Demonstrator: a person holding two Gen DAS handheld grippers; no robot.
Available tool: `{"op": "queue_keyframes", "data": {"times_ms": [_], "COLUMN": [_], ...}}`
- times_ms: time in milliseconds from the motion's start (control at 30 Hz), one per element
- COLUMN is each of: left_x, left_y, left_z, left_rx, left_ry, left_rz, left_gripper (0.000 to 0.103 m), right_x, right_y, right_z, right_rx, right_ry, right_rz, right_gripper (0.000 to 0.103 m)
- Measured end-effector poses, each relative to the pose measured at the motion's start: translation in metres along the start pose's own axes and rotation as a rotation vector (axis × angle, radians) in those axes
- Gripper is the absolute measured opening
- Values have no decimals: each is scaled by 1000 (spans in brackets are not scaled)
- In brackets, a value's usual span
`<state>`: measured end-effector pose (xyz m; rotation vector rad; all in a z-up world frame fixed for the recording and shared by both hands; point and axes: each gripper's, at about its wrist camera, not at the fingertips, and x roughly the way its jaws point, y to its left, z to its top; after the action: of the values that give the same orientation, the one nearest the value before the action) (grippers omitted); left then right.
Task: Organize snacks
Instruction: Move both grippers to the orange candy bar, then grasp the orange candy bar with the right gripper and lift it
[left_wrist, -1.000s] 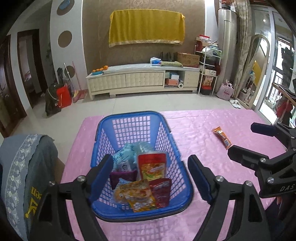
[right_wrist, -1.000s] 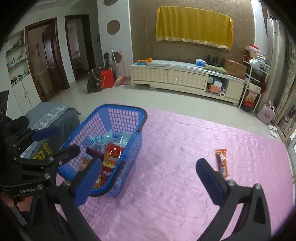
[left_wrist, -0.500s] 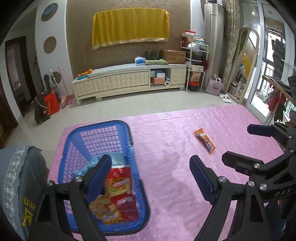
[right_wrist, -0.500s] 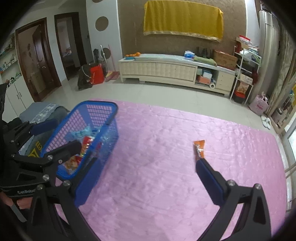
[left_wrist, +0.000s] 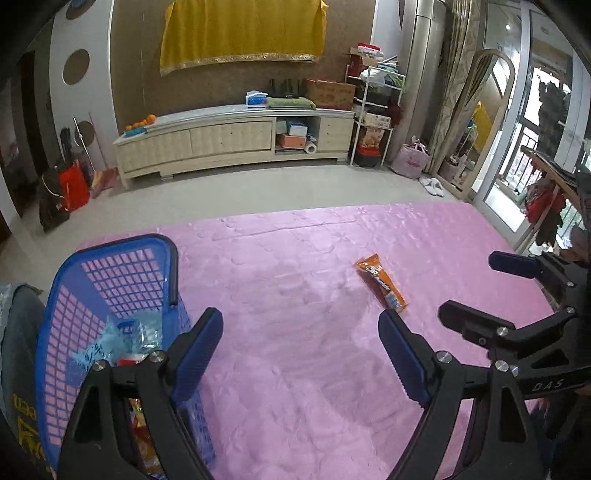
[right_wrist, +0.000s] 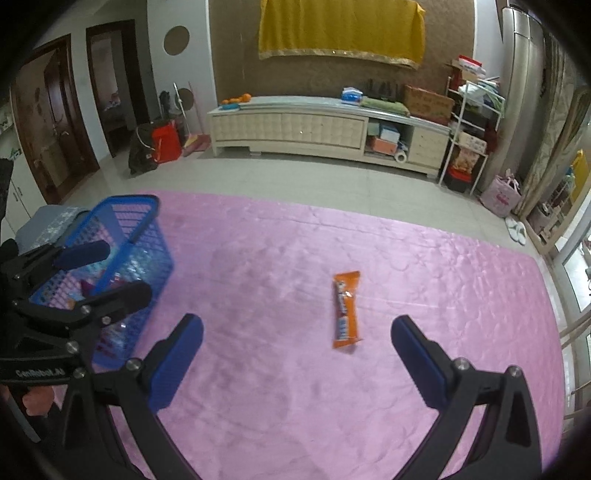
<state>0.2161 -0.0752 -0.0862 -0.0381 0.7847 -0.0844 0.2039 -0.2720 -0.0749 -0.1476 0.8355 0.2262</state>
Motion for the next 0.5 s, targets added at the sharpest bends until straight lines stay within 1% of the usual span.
{"op": "queue_keyframes", "data": {"times_ms": [67,133,200,233,333,467,500], "left_x": [7,15,22,24,33,48,54], "left_y": [-4,-8,-11,-11,-12,-13,-12], "left_z": [-1,-1,-1,-1,0,1,1], "left_rx": [9,11,20,22,19,13,4], "left_ry": [-7,4,2,-2,5,32,45], "left_rz": [20,4,35,48,41,59,52], "left_gripper": [85,90,103,103,103,103,103], "right_x": [3,10,15,17,28,45,51], "right_y": [-7,-15,-20,-23,-30,-36,-38], "right_z": [0,0,1,1,3,-1,-2], "right_rx": [12,19,11,9,2,-12,-5], "right_ry": [-1,3,6,2,6,27,27], "right_rz": [0,8,8,3,0,9,3], "right_gripper": [103,103,103,103,103,103,103]}}
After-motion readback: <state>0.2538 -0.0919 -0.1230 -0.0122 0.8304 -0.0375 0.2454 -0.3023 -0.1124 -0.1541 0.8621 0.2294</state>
